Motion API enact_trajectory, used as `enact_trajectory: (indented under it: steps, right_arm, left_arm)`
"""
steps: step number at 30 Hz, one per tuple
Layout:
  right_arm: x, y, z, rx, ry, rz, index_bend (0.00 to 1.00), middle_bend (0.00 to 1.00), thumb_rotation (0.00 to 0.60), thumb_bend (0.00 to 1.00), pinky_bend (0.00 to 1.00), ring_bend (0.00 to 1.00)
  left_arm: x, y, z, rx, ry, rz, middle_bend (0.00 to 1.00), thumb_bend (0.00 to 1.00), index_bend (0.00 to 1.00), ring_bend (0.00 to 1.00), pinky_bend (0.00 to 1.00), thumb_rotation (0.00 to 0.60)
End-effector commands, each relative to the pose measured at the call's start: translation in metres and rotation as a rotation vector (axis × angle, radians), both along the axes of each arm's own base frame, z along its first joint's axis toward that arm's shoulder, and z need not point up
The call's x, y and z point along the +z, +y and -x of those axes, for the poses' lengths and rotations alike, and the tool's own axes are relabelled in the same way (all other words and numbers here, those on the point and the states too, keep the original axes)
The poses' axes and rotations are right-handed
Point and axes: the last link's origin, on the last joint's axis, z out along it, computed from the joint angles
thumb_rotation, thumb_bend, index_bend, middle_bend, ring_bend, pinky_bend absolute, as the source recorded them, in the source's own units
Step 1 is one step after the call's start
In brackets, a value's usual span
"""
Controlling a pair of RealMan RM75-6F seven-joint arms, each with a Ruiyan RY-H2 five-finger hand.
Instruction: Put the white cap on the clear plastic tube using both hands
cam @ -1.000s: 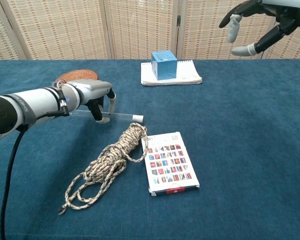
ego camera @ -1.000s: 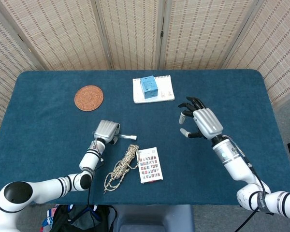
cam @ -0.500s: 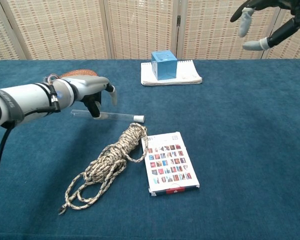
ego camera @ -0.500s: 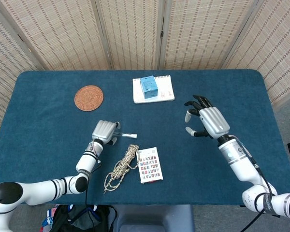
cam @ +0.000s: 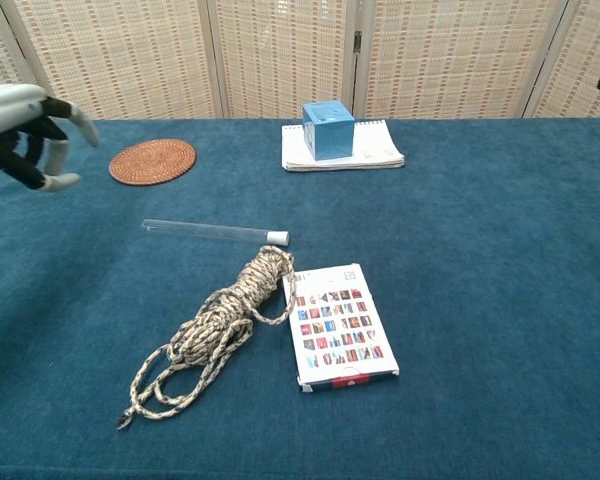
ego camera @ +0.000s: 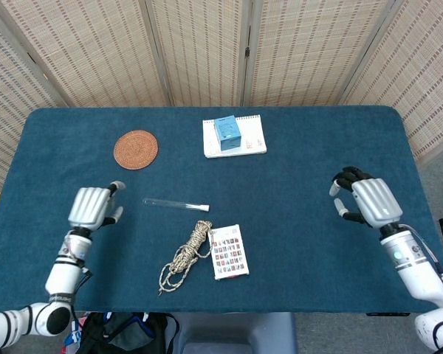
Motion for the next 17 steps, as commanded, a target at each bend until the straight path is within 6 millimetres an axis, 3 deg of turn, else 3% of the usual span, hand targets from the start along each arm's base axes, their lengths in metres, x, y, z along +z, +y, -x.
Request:
enact_trajectory:
  steps: [1,8,17]
  right_arm:
    - [0.008,0.018,0.017,-0.007,-0.008,0.032,0.43,0.33,0.600,0.45,0.31,0.18]
    - [0.013,0.058,0.042,0.001,0.010,0.104,0.40,0.33,0.600,0.45,0.31,0.18]
    - [0.016,0.109,0.057,-0.040,0.012,0.171,0.40,0.34,0.600,0.45,0.31,0.18]
  left_arm:
    - [0.030,-0.034,0.032,0.002,-0.004,-0.079,0.54,0.34,0.30,0.52,0.68,0.600]
    - [0.060,-0.082,0.064,0.023,-0.029,-0.169,0.43,0.34,0.27,0.38,0.49,0.600]
    - [0.075,-0.125,0.074,0.035,-0.032,-0.206,0.42,0.34,0.27,0.35,0.39,0.600]
